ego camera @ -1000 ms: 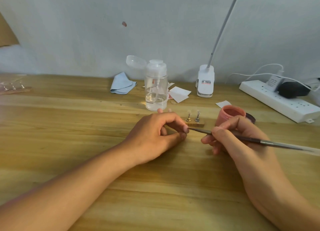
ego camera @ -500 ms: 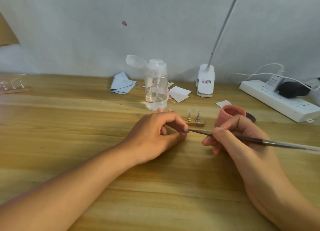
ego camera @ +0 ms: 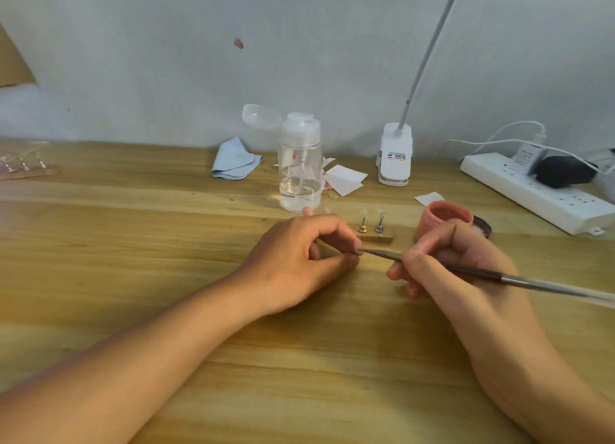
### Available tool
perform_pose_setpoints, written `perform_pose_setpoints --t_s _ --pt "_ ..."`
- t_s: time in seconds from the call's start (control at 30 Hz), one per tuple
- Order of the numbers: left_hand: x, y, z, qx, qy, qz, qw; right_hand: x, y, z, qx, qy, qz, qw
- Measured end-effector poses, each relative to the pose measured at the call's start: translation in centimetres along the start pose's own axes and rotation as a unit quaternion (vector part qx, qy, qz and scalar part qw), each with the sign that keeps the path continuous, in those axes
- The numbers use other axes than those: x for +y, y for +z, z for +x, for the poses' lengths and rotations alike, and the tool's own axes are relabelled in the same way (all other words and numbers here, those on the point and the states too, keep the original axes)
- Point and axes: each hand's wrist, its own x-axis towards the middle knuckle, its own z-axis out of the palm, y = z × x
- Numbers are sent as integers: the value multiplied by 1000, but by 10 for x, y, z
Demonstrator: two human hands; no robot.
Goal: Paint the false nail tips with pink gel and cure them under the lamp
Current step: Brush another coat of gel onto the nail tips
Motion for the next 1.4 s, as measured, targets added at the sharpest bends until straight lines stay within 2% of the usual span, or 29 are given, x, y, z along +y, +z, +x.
perform_pose_setpoints --t_s 0.33,0.6,0.7,0.93,1.4 --pt "0 0 -1 -1 4 6 1000 -5 1 -1 -14 13 -32 999" --pt "1 0 0 -3 3 3 1000 -3 0 -1 -19 -7 -49 999" --pt "1 1 0 -4 -1 -10 1000 -2 -1 0 10 -6 -27 1000" --pt "1 0 0 -1 3 1 1000 1 0 1 -3 -16 -35 999" --pt "1 1 1 0 -5 -7 1000 4 -4 5 32 5 51 998"
